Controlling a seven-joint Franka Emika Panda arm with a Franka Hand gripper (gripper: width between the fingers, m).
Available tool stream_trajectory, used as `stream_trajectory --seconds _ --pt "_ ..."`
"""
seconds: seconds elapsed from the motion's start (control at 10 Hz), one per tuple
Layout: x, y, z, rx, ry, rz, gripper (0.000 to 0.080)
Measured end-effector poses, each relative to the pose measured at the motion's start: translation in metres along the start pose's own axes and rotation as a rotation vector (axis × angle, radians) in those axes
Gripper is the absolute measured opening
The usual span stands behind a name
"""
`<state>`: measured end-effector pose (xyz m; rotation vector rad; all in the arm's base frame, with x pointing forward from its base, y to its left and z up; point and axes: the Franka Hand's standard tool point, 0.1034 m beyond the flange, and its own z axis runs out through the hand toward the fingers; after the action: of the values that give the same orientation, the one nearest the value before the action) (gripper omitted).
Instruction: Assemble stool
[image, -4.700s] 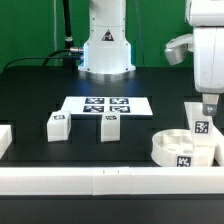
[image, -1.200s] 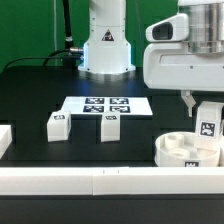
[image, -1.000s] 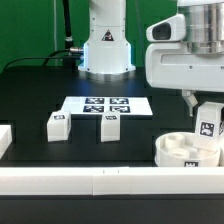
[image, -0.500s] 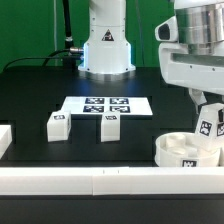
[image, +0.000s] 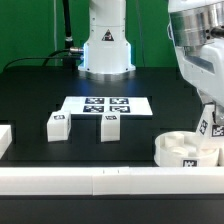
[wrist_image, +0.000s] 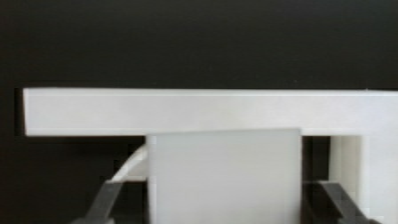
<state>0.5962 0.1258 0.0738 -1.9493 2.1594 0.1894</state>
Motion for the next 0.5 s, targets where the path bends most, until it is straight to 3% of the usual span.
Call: stream_trajectory --seconds 0.5 --pt "0.0003 -0.0018 -0.0008 0.008 -0.031 0.219 0.0337"
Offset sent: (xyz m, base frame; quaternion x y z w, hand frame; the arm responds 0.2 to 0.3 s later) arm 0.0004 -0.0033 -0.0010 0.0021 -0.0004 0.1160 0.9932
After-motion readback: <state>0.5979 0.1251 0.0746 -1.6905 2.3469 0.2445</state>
